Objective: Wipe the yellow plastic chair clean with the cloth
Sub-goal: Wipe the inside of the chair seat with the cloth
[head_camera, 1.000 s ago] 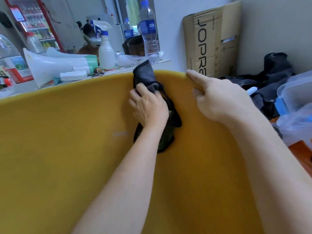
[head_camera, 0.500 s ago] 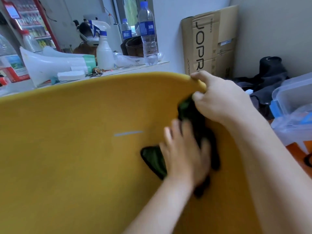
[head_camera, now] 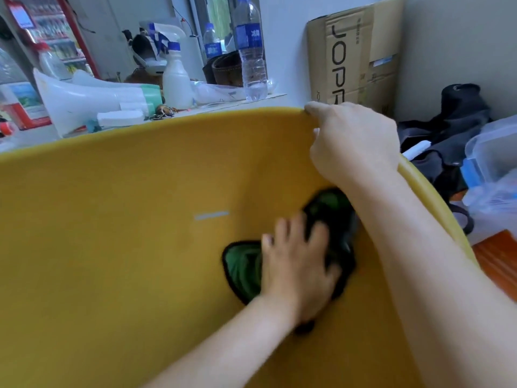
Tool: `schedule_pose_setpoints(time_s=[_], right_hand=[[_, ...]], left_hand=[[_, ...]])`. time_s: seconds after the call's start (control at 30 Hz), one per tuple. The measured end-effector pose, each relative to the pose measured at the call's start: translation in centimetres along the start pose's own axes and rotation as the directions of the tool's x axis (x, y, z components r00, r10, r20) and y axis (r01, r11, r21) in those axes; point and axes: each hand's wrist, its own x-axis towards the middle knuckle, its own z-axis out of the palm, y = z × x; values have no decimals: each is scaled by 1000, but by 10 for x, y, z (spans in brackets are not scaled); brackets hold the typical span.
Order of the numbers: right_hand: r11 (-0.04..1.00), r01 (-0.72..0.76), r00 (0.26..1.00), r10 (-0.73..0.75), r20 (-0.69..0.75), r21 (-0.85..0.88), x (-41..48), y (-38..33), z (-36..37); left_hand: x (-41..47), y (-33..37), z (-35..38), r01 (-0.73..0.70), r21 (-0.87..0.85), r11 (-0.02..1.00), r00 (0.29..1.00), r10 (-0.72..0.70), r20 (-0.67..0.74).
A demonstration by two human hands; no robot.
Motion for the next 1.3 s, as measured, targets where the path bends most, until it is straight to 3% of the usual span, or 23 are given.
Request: schedule_pose_setpoints(time_s=[0.07,0.1,0.17,0.23,0.3,0.33,0.4,0.47,0.5,0.53,0.6,0.63,0.7,0.77,0.83,0.9,0.97,1.0,1.07,1.17,1.2,1.23,1.3], right_hand=[[1000,15,1000,-16,-14,-13,0,3,-3],[1000,20,1000,-21,-10,-17,1,3,-5],[999,30,1000,-30,-2,-17,0,2,-6],[999,32,999,-32,-14,-15,-1,0,-5],[1000,3,1000,-3,-29,-12,-2,-1,-6],[1000,-6,999,6,-36,-8,-3,-1,-6],[1000,5,999,-5,-37,-6,-5,0,-6],[1000,16,1000,-16,-24,-12,-4,3,-7],[1000,20,1000,-20,-13,-14,-4,3,-8],[999,27,1000,-27,-7,-17,-3,3,-8],[999,29,999,-29,-14,-26,-2,3,-8],[1000,19,1000,-20,-22,-25,-2,2,-9],[1000,-11,999,10,-31,-17,-3,-2,-10],[1000,-19,999,19,-32,-23,-4,-5,-9],[1000,-6,999,5,-32,-18,-5,-4,-8],[1000,-18,1000,17,-26,-18,-4,2,-10],[999,-27,1000,28,13,-21,-3,6,-14],[1000,-25,999,26,31,-16,-3,6,-15],[999,-32,999,32,23,4,-4,4,-14],[999,-53,998,53,-31,11,-3,0,-11],[998,-63,998,63,-31,12,-3,-1,-11],[997,-73,997,74,-27,22,-4,-1,-11],[993,-94,995,96,-16,72,-3,1,-14]], left_hand=[[-22,-31,0,-354,63,933,933,349,86],[-13,-67,1,-376,136,917,927,368,75],[17,-133,-6,-35,301,953,999,39,-9],[34,-161,-12,396,229,889,918,-375,-132],[32,-127,-5,542,193,818,840,-518,-162],[23,-102,2,455,198,868,890,-434,-142],[-6,-69,16,85,183,979,996,-82,-26],[-3,-106,5,-328,242,913,945,314,94],[12,-140,-8,-451,343,824,891,435,128],[29,-172,-25,-450,456,768,889,431,151],[56,-222,-55,-125,558,820,989,147,5],[62,-231,-65,101,504,858,992,-52,-111],[68,-214,-66,465,263,845,874,-391,-288],[84,-154,-45,627,-10,779,746,-605,-278],[99,-77,-18,460,-57,886,848,-458,-267],[102,-24,-6,163,-11,987,963,-162,-214],[108,-46,-12,-85,51,995,975,94,-201],[107,-74,-15,-104,135,985,965,132,-224],[108,-135,-25,129,149,980,952,-80,-294],[116,-159,-33,586,-72,807,748,-572,-336],[125,-139,-30,641,-127,757,694,-642,-327],[133,-113,-27,626,-171,761,700,-645,-307],[139,-50,-17,427,-240,872,818,-485,-308]])
